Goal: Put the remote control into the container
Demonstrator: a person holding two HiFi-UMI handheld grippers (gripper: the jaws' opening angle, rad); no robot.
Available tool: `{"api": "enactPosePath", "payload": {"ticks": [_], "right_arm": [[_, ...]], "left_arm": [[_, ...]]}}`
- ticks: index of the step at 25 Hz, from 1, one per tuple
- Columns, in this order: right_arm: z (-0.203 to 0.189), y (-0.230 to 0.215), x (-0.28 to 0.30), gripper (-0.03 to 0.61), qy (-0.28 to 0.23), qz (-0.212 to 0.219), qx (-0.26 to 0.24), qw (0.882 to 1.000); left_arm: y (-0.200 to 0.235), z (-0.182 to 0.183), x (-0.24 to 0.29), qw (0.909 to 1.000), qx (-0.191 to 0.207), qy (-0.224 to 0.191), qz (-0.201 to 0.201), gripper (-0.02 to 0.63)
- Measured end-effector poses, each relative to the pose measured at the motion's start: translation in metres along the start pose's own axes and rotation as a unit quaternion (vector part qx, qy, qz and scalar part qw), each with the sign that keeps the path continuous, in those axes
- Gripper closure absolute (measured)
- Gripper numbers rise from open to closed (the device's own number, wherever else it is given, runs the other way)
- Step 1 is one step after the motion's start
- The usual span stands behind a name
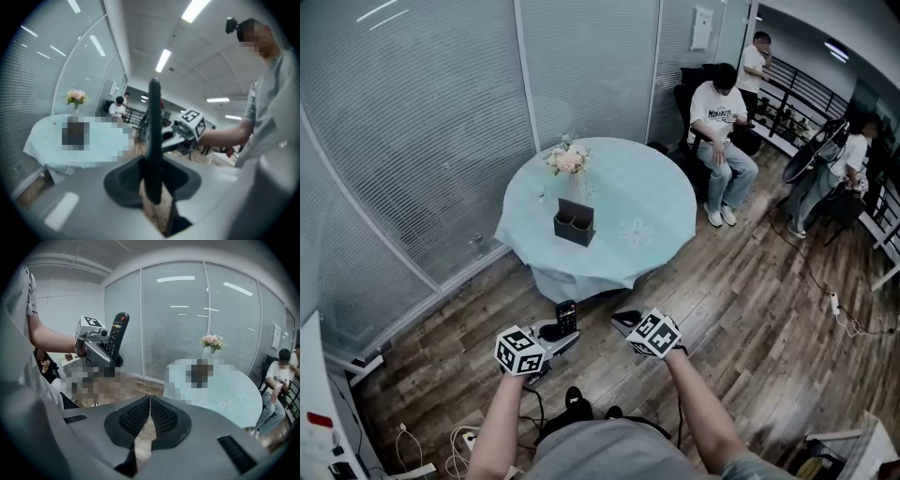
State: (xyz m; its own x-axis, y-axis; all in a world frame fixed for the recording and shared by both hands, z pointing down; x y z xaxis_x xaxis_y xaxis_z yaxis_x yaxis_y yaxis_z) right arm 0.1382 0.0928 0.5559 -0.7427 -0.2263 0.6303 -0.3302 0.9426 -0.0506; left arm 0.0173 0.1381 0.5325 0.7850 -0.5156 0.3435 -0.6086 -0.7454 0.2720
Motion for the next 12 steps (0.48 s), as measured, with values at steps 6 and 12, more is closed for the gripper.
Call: {"api": "enactPosePath", "payload": {"ticks": [6, 12], "right_arm": [[0.01, -0.005, 0.019, 0.56, 0.012, -0.006, 0.005, 1.0], [0.017, -0.011, 0.046, 0.56, 0.021, -0.011, 0.017, 1.0]], "left_arm": [[0.024, 0.0, -0.006, 0.9998, 0.002, 0.01, -0.015, 0.523], [0.057, 0.001, -0.015, 0.9995, 0.006, 0.013, -0.027, 0.523]]}}
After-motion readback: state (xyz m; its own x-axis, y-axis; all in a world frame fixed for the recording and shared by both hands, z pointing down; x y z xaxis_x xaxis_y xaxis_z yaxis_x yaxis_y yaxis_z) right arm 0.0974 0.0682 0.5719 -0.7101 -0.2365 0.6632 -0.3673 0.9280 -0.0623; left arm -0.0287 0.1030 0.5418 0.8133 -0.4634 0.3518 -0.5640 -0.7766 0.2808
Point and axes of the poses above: the fingertips, and each gripper's own axes: x forward along the fingers, y to its left, z out of its top, the point moved 3 cm from there along -x, backward along the fingers, and after that the axes turned 5 degrees about z, right-handed, at the moved point
